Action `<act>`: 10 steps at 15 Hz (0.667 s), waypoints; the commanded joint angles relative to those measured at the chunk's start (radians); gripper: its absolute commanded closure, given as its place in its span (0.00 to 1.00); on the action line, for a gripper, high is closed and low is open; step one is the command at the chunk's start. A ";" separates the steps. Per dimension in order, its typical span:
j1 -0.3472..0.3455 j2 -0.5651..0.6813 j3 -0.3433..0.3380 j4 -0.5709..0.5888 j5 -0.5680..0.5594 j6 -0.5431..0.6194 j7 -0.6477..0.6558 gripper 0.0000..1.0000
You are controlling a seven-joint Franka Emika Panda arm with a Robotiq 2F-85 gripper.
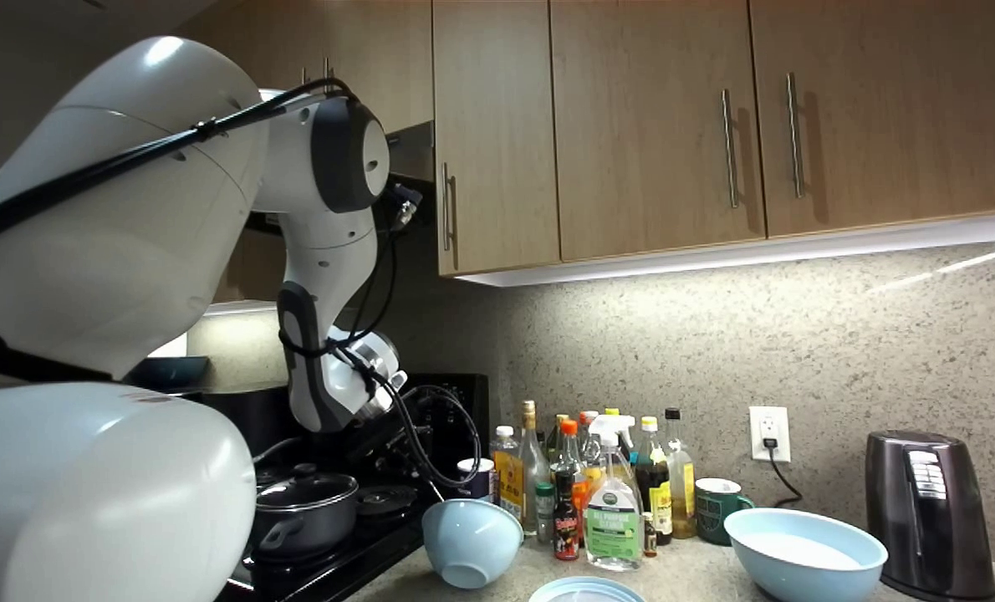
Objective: Remove the silver spoon from the clear bowl and place it inside the blue bowl on the left
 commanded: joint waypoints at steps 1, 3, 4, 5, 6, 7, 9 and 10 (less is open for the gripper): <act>0.038 -0.050 -0.011 -0.029 -0.018 -0.067 0.039 0.99; 0.063 -0.074 -0.007 -0.037 -0.027 -0.142 0.071 0.99; 0.074 -0.082 -0.003 -0.037 -0.029 -0.182 0.085 0.99; 0.084 -0.091 0.002 -0.037 -0.033 -0.221 0.098 0.99; 0.093 -0.095 0.007 -0.033 -0.035 -0.259 0.109 0.99; 0.100 -0.102 0.013 -0.033 -0.037 -0.290 0.116 0.99; 0.115 -0.111 0.026 -0.026 -0.037 -0.360 0.125 0.99; 0.119 -0.115 0.033 -0.024 -0.038 -0.391 0.128 0.99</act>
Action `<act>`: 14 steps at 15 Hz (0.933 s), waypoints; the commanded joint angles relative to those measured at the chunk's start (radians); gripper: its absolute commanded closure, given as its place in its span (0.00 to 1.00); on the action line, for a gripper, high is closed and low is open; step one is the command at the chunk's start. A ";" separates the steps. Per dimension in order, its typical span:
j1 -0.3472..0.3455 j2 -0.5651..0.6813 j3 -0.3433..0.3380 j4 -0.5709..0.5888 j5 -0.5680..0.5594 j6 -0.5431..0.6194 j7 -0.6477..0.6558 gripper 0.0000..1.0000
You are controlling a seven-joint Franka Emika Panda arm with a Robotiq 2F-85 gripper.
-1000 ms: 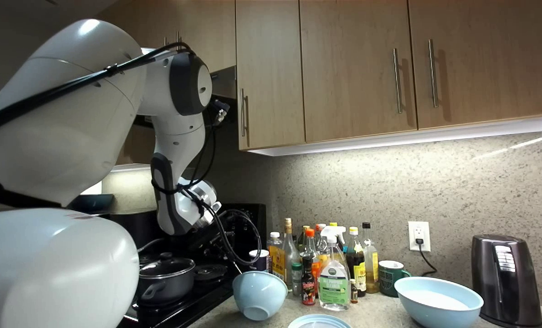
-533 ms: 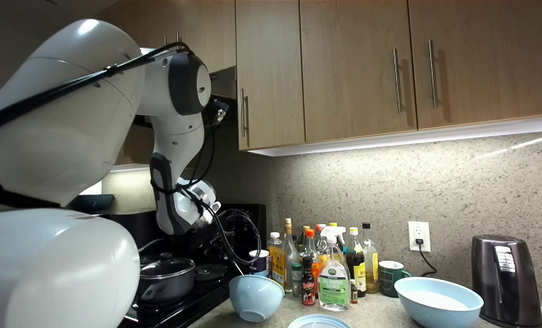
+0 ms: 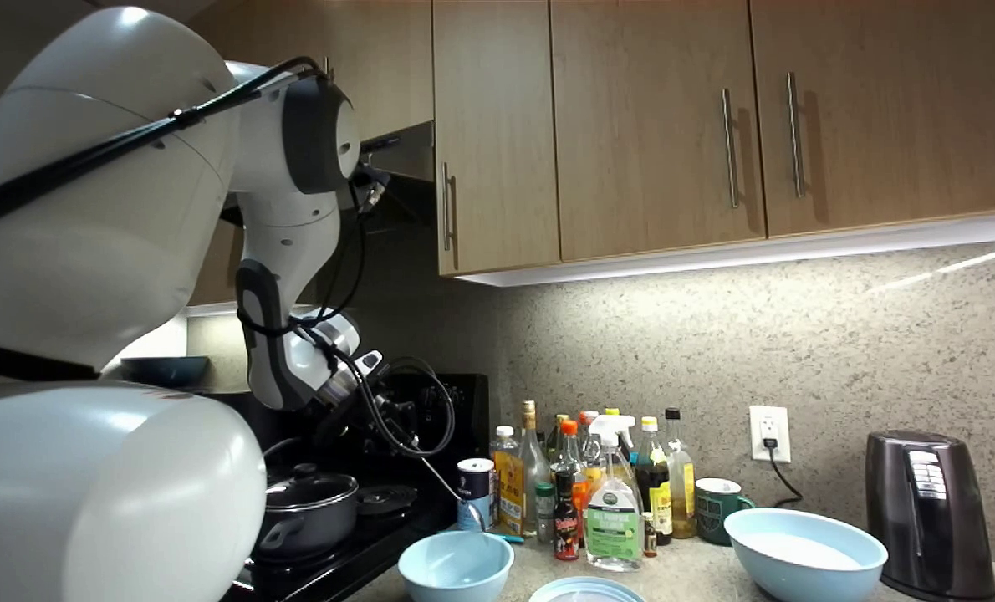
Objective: Remove the silver spoon from the clear bowl and place it inside the blue bowl on the left
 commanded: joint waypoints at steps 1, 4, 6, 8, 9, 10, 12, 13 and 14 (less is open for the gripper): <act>0.017 -0.039 0.024 -0.020 -0.037 -0.112 0.045 0.99; 0.018 -0.043 0.045 -0.014 -0.026 -0.174 0.039 0.99; 0.015 -0.030 0.063 -0.003 0.003 -0.189 0.027 0.99; 0.013 -0.019 0.076 -0.001 0.043 -0.196 0.038 0.99; 0.013 -0.010 0.083 0.004 0.076 -0.201 0.040 0.99; 0.014 0.000 0.088 0.008 0.107 -0.207 0.043 0.99; 0.022 0.022 0.095 0.020 0.178 -0.228 0.055 0.99; 0.028 0.034 0.095 0.027 0.197 -0.232 0.063 0.99; 0.029 0.043 0.094 0.028 0.203 -0.222 0.067 0.99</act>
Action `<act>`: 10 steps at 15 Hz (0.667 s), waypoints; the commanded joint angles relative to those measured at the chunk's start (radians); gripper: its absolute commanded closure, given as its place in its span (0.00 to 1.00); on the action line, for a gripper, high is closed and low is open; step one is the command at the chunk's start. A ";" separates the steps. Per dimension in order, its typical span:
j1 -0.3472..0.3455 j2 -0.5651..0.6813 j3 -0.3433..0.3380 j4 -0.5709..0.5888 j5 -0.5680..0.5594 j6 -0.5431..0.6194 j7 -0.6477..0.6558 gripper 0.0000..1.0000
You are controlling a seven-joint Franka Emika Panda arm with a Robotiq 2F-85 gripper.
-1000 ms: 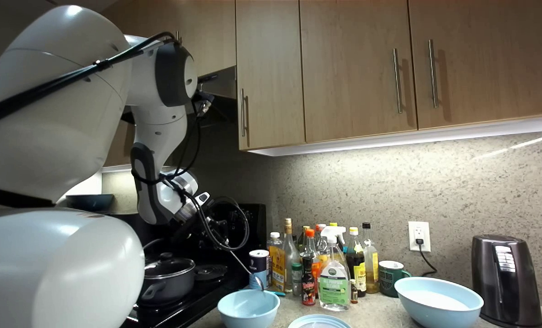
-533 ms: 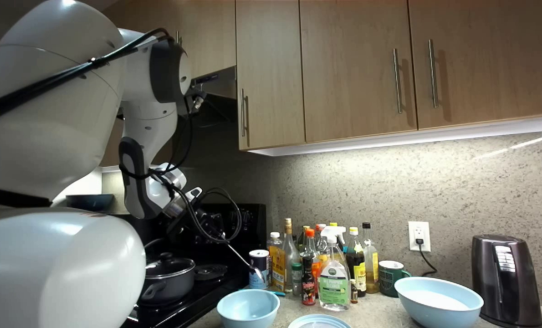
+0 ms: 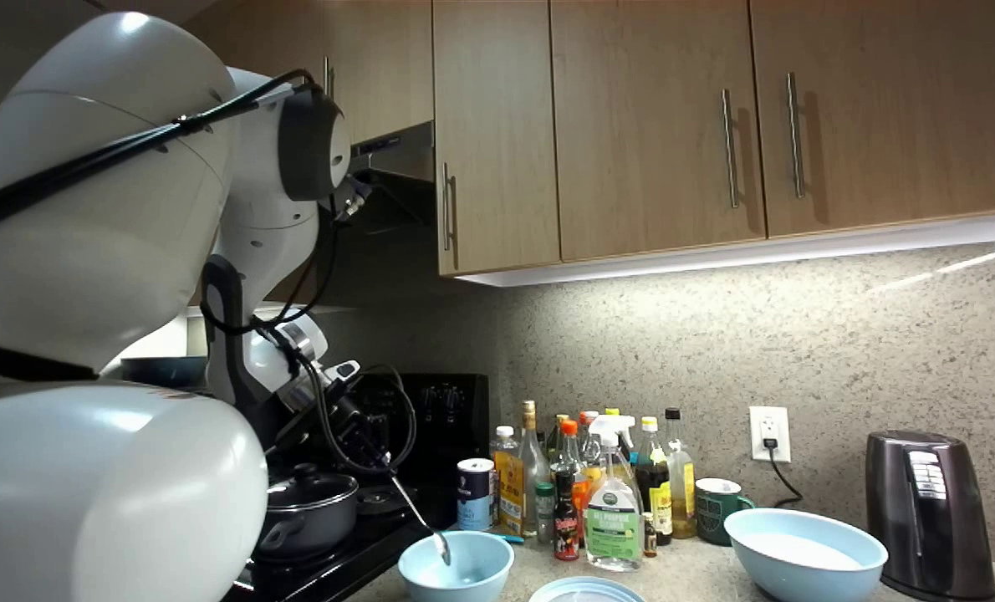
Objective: Remove the silver spoon from the clear bowl and place it inside the blue bowl on the left
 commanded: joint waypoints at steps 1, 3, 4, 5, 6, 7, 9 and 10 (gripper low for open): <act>0.008 0.035 0.004 0.019 0.046 -0.004 0.032 0.99; -0.002 0.043 -0.005 0.004 0.022 0.053 0.027 0.99; -0.011 0.044 -0.014 -0.011 -0.004 0.101 0.025 0.99; -0.020 0.047 -0.024 -0.021 -0.024 0.151 0.023 0.99; -0.030 0.053 -0.039 -0.028 -0.055 0.208 0.016 0.99; -0.042 0.062 -0.057 -0.032 -0.099 0.271 0.005 0.99; -0.057 0.074 -0.093 -0.035 -0.201 0.358 0.008 0.99; -0.065 0.077 -0.107 -0.035 -0.243 0.388 0.016 0.99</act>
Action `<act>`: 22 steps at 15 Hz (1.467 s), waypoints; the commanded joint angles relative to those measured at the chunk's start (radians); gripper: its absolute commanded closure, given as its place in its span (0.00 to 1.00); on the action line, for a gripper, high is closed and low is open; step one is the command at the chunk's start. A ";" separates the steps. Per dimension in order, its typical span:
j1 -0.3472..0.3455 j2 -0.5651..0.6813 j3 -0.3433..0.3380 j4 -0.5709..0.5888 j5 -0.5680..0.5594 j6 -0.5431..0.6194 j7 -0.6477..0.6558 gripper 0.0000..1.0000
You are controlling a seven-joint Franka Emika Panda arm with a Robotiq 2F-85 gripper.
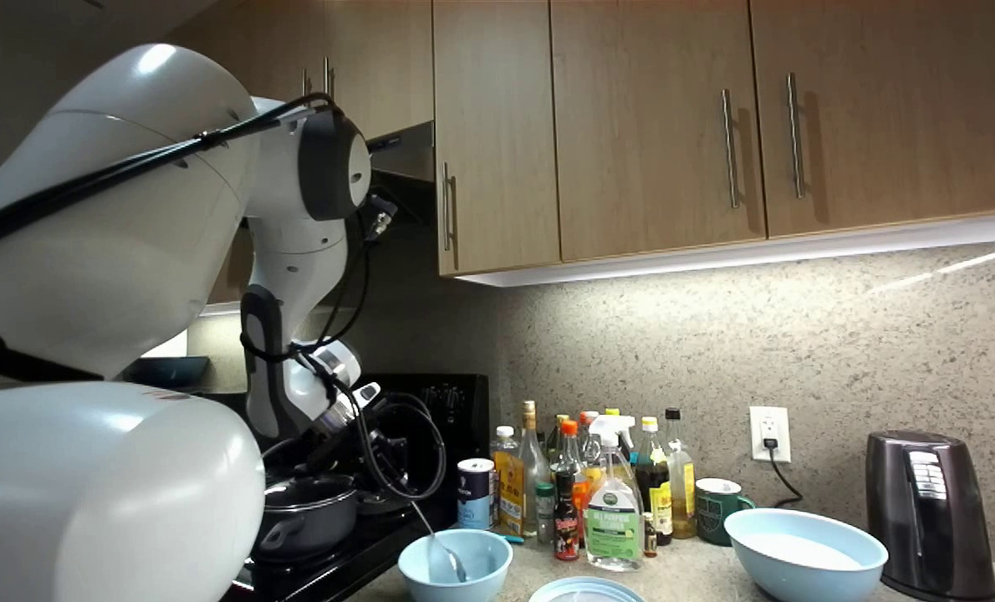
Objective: Remove the silver spoon from the clear bowl and place it inside the blue bowl on the left
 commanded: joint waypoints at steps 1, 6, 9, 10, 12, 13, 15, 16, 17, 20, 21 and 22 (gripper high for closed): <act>-0.037 0.003 -0.042 -0.020 -0.145 0.112 0.002 0.99; -0.078 0.000 -0.061 -0.021 -0.260 0.152 0.011 0.99; -0.102 0.010 -0.053 -0.012 -0.289 0.177 -0.008 0.99; -0.109 0.015 -0.052 -0.007 -0.297 0.193 -0.013 0.99; -0.125 0.026 -0.051 0.005 -0.306 0.245 -0.030 0.99; -0.131 0.031 -0.050 0.011 -0.307 0.268 -0.040 0.99; -0.140 0.037 -0.050 0.017 -0.301 0.303 -0.061 0.73; -0.143 0.039 -0.050 0.019 -0.299 0.315 -0.070 0.72; -0.145 0.039 -0.051 0.019 -0.294 0.324 -0.078 0.66; -0.147 0.037 -0.053 0.021 -0.291 0.337 -0.097 0.47; -0.146 0.035 -0.054 0.021 -0.291 0.337 -0.101 0.42; -0.144 0.033 -0.055 0.021 -0.295 0.337 -0.103 0.34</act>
